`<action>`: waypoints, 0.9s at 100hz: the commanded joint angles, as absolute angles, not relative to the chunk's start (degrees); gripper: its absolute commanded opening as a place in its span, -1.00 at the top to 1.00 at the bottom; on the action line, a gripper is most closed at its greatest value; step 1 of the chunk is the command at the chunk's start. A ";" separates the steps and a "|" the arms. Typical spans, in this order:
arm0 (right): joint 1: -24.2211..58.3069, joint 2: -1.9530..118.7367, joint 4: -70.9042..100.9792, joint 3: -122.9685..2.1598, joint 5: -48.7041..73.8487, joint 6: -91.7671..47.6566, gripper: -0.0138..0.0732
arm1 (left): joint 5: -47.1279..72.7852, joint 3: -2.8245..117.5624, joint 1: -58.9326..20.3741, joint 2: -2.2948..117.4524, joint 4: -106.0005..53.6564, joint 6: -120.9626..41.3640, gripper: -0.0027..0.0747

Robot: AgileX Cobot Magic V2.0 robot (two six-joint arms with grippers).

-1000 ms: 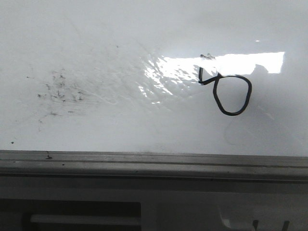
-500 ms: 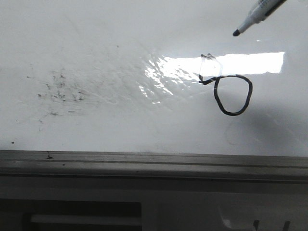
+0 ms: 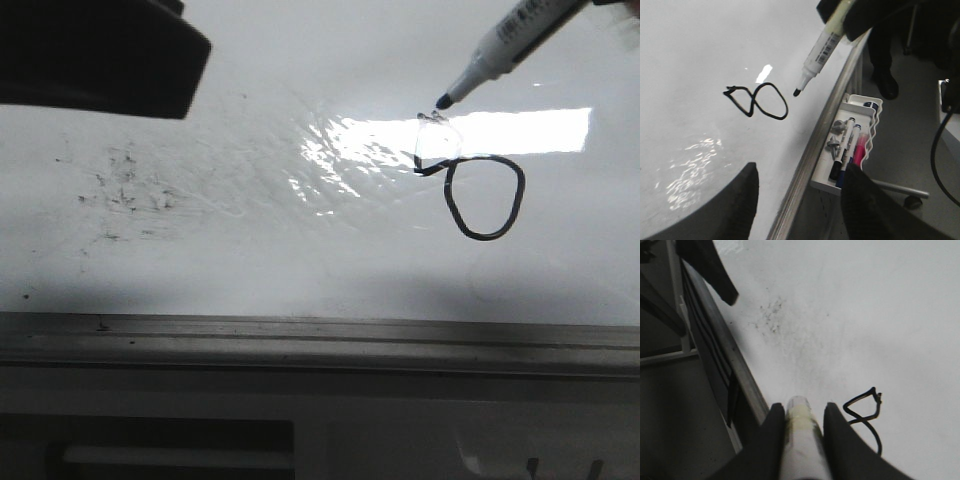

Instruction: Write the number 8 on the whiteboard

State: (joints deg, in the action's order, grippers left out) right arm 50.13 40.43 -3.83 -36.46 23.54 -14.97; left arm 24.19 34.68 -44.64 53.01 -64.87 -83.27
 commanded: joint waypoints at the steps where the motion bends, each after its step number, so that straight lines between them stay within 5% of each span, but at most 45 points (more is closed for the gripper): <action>1: 52.41 41.50 -3.92 -37.89 20.53 -15.08 0.85 | 26.42 38.90 -45.13 55.37 -64.13 -83.01 0.02; 42: 61.67 48.34 -3.92 -37.89 16.03 -15.08 0.85 | 32.79 42.31 -45.13 62.66 -61.48 -85.00 0.02; 90: 62.60 50.16 -2.87 -37.89 11.23 -15.08 0.85 | 34.26 42.92 -45.13 65.62 -62.33 -85.75 0.02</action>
